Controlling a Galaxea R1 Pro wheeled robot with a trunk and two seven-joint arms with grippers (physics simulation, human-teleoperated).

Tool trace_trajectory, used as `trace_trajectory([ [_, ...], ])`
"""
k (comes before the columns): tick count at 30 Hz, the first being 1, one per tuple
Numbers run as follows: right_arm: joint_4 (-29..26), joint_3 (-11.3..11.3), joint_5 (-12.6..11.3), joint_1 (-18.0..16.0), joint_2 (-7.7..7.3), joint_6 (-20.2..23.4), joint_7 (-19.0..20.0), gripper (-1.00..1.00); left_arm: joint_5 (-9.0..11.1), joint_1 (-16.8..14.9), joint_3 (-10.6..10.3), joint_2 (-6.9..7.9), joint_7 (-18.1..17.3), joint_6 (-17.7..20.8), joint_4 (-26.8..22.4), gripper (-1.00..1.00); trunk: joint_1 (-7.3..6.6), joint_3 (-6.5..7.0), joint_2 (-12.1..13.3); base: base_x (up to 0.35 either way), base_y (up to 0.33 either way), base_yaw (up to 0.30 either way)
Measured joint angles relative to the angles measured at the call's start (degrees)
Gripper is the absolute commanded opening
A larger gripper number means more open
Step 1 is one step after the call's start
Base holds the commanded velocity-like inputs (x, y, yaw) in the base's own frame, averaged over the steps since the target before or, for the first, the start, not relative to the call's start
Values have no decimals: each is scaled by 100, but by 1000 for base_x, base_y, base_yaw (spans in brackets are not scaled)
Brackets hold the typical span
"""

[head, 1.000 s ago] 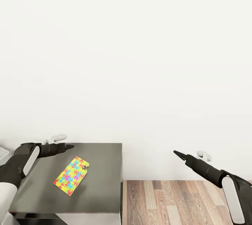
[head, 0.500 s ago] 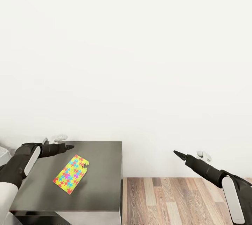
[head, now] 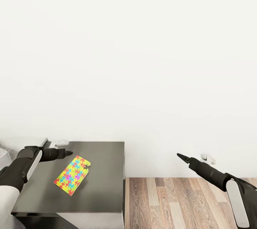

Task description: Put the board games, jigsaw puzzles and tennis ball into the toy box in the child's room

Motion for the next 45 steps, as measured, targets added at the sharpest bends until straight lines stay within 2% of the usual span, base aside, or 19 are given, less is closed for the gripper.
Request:
trace_trajectory([
  [11,0,9,2,0,2,0,-3,100,-22,3,-3,-17,-6,-37,119,100,0,-104,0,0,0,0],
  [18,0,25,5,-1,2,0,-3,100,-23,-1,-9,-18,-26,-224,318,100,0,-170,0,0,0,0],
  [27,16,26,2,1,1,-1,-3,100,-22,-3,-288,-12,-59,-263,377,100,0,-255,-1,0,0,0],
  [45,70,18,0,-1,-6,-5,-3,100,-23,-3,-326,-22,-36,-268,379,100,0,-424,-1,0,0,0],
])
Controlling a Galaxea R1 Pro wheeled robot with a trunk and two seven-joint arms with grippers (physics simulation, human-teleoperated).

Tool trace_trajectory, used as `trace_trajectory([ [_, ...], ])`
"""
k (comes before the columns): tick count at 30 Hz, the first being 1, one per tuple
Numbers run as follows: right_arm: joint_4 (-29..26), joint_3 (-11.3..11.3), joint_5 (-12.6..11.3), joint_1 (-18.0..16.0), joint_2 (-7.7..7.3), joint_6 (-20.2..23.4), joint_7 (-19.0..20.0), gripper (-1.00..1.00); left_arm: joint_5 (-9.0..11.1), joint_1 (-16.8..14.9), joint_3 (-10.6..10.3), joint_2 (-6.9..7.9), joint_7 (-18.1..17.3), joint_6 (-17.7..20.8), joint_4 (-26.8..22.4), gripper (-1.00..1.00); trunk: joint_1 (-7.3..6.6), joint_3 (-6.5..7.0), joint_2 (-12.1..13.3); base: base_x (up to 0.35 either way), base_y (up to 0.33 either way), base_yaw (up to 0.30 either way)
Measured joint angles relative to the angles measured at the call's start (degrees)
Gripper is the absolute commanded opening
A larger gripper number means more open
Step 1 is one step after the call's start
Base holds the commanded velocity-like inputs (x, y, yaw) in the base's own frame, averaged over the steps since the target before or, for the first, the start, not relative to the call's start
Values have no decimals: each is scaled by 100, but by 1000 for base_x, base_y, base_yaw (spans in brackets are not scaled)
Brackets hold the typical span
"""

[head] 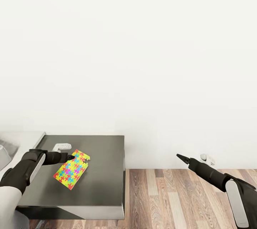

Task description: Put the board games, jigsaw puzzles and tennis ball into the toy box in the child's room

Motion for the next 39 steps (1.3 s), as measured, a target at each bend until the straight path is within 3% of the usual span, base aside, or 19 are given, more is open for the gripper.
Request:
trace_trajectory([
  [30,1,1,0,0,0,-4,0,100,10,1,8,62,-72,-222,38,100,0,-283,-1,0,0,0],
  [34,0,0,0,0,0,-4,0,100,19,-1,31,211,-340,-294,80,100,0,-321,-1,0,0,0],
  [39,1,7,0,0,3,-4,0,100,16,-2,36,414,-999,-444,115,100,0,-368,-1,0,0,0],
])
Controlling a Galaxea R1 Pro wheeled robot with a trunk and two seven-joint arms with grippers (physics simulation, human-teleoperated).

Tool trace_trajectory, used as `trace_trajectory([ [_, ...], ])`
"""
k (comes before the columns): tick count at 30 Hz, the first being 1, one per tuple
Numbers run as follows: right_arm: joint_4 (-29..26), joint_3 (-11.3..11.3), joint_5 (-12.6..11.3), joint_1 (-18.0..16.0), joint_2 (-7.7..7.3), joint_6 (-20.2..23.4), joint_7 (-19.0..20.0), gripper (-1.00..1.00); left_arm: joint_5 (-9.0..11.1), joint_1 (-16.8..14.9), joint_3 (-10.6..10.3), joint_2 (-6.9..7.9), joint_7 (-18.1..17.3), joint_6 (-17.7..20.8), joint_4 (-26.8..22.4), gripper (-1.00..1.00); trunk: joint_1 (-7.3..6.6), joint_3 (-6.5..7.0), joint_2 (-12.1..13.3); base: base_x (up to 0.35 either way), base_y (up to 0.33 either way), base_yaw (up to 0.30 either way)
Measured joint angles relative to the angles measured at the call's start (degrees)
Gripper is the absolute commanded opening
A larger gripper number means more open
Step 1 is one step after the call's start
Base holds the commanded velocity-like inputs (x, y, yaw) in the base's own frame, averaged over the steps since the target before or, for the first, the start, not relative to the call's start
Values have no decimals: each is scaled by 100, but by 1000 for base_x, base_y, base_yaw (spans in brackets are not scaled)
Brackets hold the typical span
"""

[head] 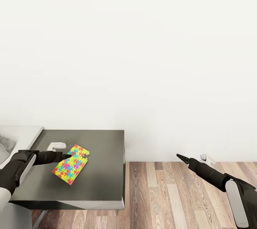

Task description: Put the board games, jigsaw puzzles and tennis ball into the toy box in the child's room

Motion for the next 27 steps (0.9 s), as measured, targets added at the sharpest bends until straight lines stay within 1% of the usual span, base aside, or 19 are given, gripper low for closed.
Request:
trace_trajectory([
  [3,0,1,0,0,0,0,0,100,-1,0,-2,25,-100,-49,16,100,0,-28,0,0,0,0],
  [7,-4,2,0,0,1,0,0,100,-7,0,-21,28,-136,-67,22,100,0,-66,0,0,0,0],
  [27,-8,2,0,0,6,0,0,100,-9,0,-30,21,-158,-114,24,100,0,-255,0,0,0,0],
])
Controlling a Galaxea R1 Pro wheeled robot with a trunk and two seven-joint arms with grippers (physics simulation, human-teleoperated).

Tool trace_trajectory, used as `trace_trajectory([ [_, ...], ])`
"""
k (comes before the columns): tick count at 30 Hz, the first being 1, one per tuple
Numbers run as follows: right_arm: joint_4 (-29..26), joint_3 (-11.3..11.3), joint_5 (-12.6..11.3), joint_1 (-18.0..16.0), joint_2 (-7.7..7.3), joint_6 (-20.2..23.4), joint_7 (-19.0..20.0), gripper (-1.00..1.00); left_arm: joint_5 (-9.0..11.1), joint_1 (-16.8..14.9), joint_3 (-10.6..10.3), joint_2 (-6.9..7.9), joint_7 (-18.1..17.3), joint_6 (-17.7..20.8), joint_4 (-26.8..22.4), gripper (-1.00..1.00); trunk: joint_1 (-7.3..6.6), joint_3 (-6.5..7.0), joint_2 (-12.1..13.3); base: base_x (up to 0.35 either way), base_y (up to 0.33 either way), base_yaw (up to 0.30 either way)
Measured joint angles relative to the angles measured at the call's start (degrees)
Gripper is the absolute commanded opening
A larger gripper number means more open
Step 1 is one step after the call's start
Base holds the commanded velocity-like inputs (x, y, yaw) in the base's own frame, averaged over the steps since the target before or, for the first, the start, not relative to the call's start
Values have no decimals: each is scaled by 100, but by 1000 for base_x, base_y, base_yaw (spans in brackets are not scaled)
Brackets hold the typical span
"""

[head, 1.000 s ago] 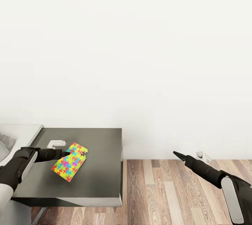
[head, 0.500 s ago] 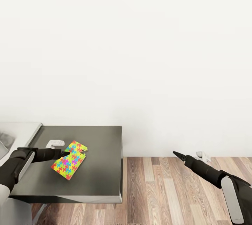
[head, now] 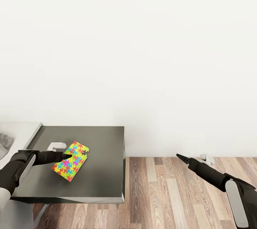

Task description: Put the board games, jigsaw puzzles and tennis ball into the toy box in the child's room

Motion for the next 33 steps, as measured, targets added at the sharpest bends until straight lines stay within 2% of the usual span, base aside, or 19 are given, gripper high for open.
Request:
trace_trajectory([
  [33,0,9,-1,2,-7,-17,8,100,-8,0,-17,-27,6,-10,0,100,0,-296,-1,0,23,0],
])
